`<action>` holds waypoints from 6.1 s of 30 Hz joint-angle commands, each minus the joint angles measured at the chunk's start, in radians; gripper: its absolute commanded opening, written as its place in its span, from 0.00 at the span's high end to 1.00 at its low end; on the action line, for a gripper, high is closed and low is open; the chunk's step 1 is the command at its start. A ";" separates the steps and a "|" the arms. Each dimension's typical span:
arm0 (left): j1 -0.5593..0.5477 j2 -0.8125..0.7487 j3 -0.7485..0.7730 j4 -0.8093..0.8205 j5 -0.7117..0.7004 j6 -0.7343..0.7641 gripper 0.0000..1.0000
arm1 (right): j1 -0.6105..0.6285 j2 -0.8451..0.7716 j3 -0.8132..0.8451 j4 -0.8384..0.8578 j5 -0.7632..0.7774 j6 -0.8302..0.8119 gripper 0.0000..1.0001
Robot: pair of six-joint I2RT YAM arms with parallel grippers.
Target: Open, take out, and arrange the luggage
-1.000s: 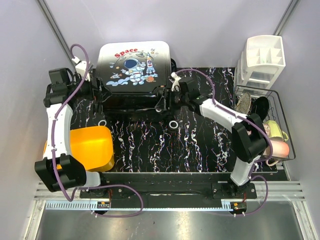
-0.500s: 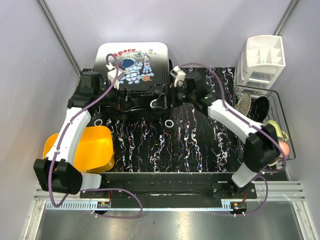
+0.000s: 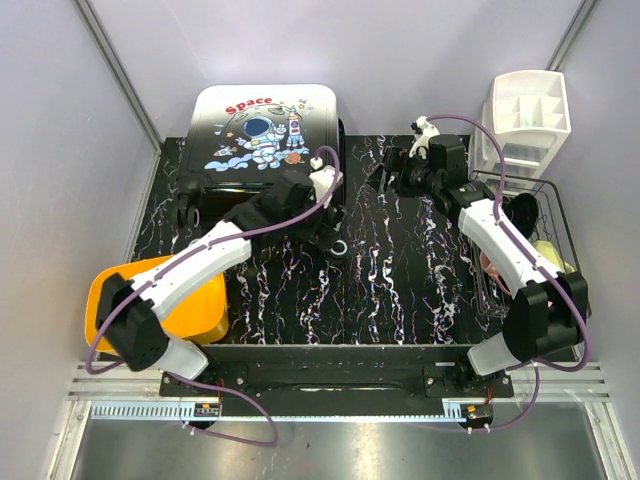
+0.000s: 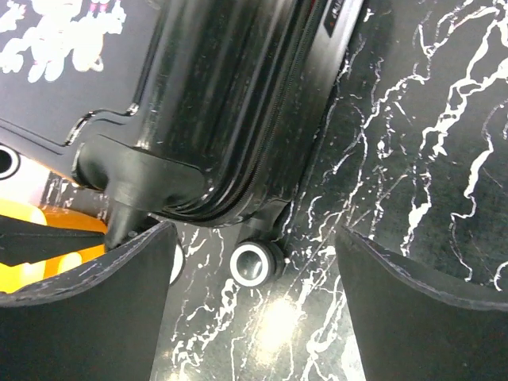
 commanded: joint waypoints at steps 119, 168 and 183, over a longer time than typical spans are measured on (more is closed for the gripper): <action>0.969 -0.384 0.131 0.108 -0.425 0.451 0.01 | 0.277 0.609 0.255 0.349 -0.272 0.353 1.00; 0.154 0.107 -0.193 -0.162 0.440 0.327 0.27 | -0.078 0.158 -0.008 0.050 -0.290 -0.045 0.15; 0.138 0.066 0.285 -0.515 0.448 0.428 0.01 | -0.104 0.084 0.053 -0.001 -0.272 -0.149 0.12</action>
